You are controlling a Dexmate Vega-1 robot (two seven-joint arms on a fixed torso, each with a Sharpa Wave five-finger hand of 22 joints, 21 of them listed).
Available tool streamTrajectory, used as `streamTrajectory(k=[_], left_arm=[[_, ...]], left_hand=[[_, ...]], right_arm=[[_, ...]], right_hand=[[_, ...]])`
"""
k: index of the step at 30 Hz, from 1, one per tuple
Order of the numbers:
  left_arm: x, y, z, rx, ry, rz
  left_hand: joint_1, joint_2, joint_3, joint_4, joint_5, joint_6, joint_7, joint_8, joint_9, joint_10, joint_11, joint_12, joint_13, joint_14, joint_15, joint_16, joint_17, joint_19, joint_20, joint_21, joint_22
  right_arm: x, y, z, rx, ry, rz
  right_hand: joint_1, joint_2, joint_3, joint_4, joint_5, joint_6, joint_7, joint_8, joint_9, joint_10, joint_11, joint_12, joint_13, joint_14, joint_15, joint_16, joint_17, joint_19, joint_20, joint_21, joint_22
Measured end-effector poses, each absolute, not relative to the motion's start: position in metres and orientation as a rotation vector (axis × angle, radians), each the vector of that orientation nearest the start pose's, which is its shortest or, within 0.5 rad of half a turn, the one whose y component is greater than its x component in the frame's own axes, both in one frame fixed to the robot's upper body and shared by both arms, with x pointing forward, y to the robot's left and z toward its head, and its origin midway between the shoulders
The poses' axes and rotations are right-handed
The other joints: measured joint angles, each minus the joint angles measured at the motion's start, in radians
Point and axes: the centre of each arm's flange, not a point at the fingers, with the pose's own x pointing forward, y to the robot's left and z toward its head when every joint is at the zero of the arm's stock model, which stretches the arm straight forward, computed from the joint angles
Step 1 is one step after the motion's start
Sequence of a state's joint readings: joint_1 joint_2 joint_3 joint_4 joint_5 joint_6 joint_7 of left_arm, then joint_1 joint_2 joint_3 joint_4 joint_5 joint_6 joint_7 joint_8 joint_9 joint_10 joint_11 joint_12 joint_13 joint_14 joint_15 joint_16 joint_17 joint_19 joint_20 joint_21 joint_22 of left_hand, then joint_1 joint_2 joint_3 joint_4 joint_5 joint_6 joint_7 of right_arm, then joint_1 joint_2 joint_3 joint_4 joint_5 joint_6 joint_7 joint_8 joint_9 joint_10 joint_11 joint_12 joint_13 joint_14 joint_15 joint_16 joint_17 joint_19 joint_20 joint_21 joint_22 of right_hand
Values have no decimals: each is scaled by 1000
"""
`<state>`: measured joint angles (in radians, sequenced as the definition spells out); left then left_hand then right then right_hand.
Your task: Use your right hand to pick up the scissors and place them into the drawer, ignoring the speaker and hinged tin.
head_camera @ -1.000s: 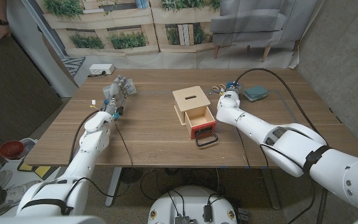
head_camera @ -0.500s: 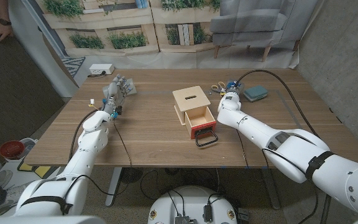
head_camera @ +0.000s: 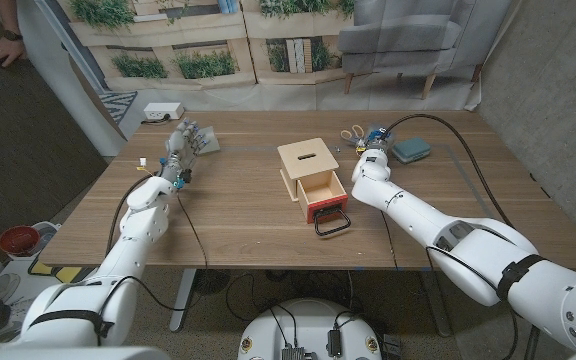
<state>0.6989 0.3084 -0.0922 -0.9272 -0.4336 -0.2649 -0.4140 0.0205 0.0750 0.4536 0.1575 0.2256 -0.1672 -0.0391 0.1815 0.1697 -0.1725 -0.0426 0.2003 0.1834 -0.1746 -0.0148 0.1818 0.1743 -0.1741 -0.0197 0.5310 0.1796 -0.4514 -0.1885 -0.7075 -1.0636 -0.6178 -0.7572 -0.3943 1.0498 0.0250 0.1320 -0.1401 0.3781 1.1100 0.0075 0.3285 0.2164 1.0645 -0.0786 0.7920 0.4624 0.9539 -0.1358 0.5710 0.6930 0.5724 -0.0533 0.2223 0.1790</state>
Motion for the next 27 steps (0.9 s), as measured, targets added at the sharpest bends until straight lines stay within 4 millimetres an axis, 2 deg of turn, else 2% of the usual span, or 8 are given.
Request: streamTrajectory(k=[13, 16, 27], left_arm=[[680, 420, -15, -120, -597, -150], [680, 424, -15, -121, -596, -150], [682, 437, -10, -121, -600, -157]], left_hand=[[0, 0, 0, 0, 0, 0, 0, 0, 0, 0, 0, 0, 0, 0, 0, 0, 0, 0, 0, 0, 5], [0, 0, 0, 0, 0, 0, 0, 0, 0, 0, 0, 0, 0, 0, 0, 0, 0, 0, 0, 0, 5], [3, 3, 0, 0, 0, 0, 0, 0, 0, 0, 0, 0, 0, 0, 0, 0, 0, 0, 0, -8, 4]], right_arm=[[695, -193, 35, -1130, -266, -644], [693, -193, 36, -1118, -280, -647], [682, -195, 36, -1055, -325, -654]], right_hand=[[5, -5, 1, 1, -3, 6, 1, 0, 0, 3, 3, 4, 3, 9, -2, -14, 5, 0, 0, 0, 0], [9, -9, 15, -13, -3, 6, 1, 0, 0, 4, 3, 11, 2, 10, -4, -14, 5, 0, 0, 0, 0], [9, -9, 15, -13, 5, 6, 1, 0, 0, 3, 3, 11, 4, 11, -3, -24, 5, 0, 0, -1, 0]])
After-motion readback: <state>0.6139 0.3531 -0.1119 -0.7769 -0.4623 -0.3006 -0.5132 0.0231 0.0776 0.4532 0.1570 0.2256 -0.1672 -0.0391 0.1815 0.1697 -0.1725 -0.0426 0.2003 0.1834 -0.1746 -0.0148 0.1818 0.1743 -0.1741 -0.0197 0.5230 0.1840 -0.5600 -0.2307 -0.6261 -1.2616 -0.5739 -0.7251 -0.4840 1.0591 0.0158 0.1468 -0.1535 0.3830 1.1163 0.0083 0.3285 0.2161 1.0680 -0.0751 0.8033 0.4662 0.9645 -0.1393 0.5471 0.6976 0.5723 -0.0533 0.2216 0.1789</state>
